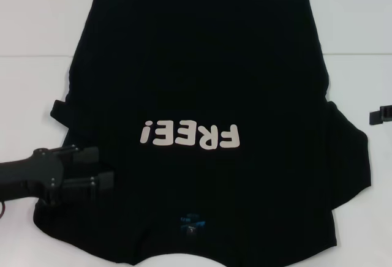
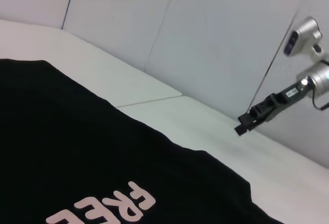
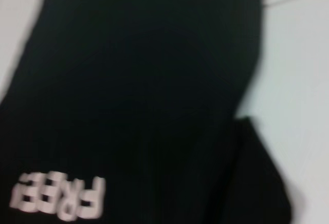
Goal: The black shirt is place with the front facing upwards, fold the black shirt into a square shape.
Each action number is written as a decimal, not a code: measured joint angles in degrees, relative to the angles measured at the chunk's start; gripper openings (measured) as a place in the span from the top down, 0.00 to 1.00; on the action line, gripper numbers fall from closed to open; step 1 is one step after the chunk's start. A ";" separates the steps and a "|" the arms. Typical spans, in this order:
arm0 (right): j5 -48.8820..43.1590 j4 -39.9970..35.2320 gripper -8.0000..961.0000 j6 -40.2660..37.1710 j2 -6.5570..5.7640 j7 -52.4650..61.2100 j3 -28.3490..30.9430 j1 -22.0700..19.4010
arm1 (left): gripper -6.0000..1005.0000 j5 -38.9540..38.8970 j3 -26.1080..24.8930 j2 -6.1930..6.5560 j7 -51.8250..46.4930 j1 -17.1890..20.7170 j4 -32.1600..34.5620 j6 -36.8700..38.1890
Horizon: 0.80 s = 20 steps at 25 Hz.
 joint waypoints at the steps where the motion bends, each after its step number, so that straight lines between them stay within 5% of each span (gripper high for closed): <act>1: -2.73 -0.12 0.02 -0.02 0.24 0.96 -0.08 1.12 | 0.18 0.02 -0.07 -0.10 0.49 0.12 0.00 -0.09; 5: -10.64 3.48 0.02 1.50 1.46 2.36 -0.55 4.77 | 0.18 0.83 0.15 -0.16 1.24 0.18 -0.20 -0.22; 11: -11.98 11.85 0.02 7.17 1.21 2.76 -3.20 6.93 | 0.18 1.85 -0.09 -0.17 1.94 0.21 -0.30 -0.08; 20: -12.06 13.44 0.02 9.84 1.79 2.94 -4.09 7.31 | 0.18 1.90 -0.10 -0.25 2.06 0.26 -0.40 0.17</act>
